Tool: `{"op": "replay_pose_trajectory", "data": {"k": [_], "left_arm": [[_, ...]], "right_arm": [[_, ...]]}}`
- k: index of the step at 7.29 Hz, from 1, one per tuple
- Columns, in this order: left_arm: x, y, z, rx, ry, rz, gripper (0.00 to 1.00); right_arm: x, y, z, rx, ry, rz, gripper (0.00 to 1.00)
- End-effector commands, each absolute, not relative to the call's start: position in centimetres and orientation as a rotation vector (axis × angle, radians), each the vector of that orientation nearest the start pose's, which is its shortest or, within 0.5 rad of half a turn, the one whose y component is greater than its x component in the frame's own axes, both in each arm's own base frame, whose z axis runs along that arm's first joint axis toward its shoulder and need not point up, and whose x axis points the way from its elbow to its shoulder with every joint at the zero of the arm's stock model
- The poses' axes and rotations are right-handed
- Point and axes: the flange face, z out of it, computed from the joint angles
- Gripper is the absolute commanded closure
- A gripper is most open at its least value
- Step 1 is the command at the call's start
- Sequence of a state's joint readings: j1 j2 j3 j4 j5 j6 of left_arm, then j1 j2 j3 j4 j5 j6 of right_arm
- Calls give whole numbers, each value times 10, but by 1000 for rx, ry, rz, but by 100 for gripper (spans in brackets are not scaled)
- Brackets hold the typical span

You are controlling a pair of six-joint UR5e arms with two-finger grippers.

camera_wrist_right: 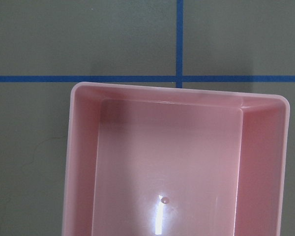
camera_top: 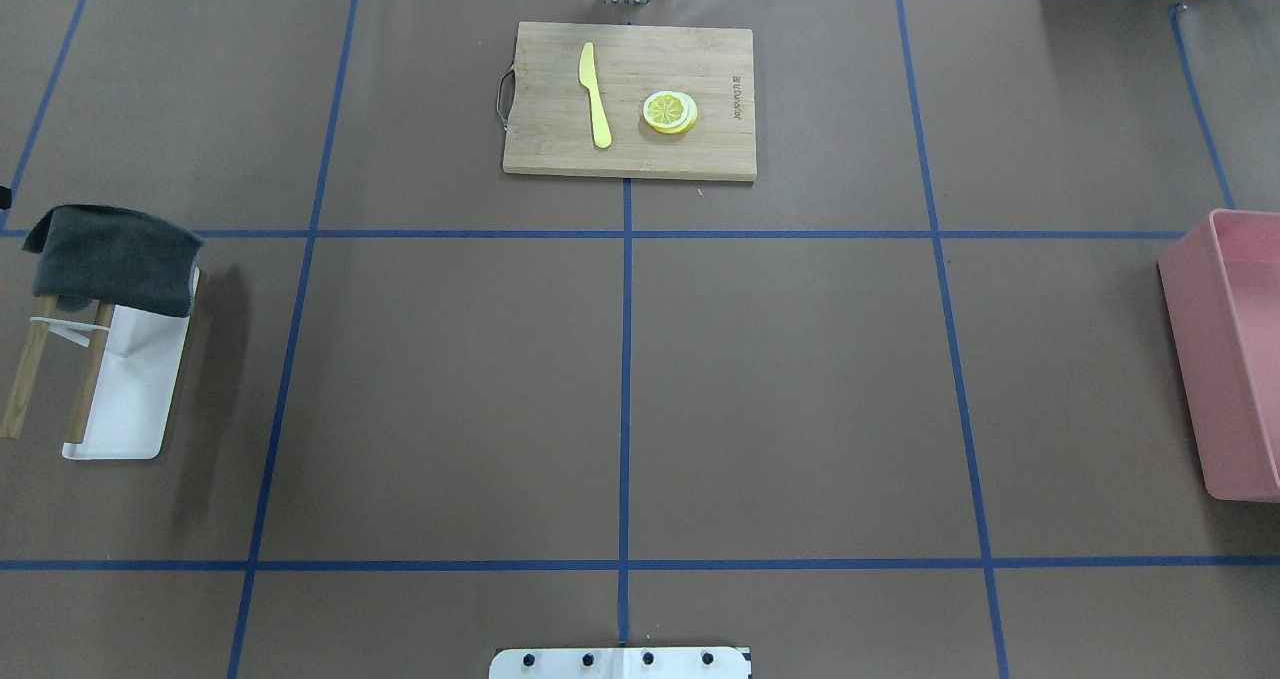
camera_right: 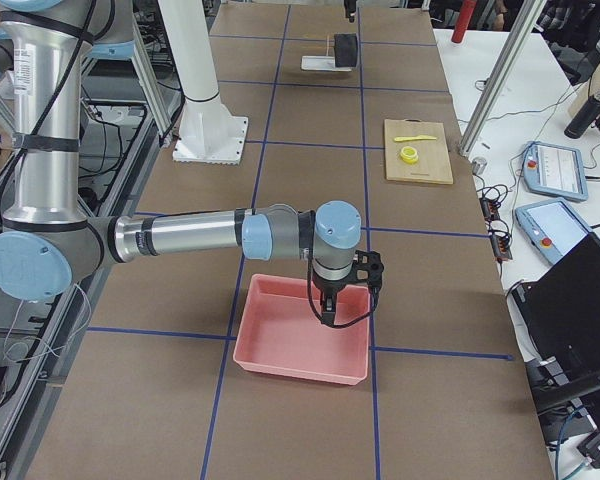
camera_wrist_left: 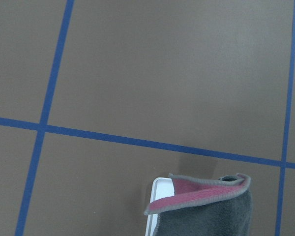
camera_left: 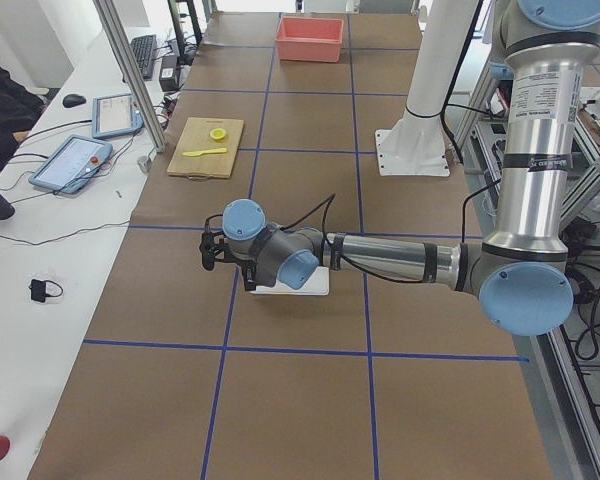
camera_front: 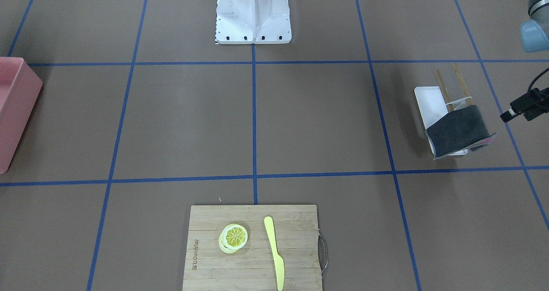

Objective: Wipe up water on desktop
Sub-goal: 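Lower the left gripper onto the grey cloth on the white rack and grasp it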

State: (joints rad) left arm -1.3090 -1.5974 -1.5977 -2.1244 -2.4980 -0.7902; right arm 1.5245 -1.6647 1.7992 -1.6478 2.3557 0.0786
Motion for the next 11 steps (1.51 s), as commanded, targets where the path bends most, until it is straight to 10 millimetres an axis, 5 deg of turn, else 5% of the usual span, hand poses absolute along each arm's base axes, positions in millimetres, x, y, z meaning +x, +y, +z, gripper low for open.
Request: {"op": "replay_pose_trajectory", "data": {"k": [1,3,5,7,11], "left_arm": [[116,-507,555,9,1073,-167,2],[119,-504,559,0,1070,-161,10],[127,-503,557,-4,1071,-143,41],[127,-502,559,-4,1069,-139,60],[124,-500,561,-7,1072,-139,67]], "right_arm": [[41,-455,598,1,-793,10,0],[40,-456,600,-5,-794,11,0],[35,-456,597,-11,-840,10,0],[35,-457,595,-13,-851,19,0],[34,-463,589,-9,-850,31,0]]}}
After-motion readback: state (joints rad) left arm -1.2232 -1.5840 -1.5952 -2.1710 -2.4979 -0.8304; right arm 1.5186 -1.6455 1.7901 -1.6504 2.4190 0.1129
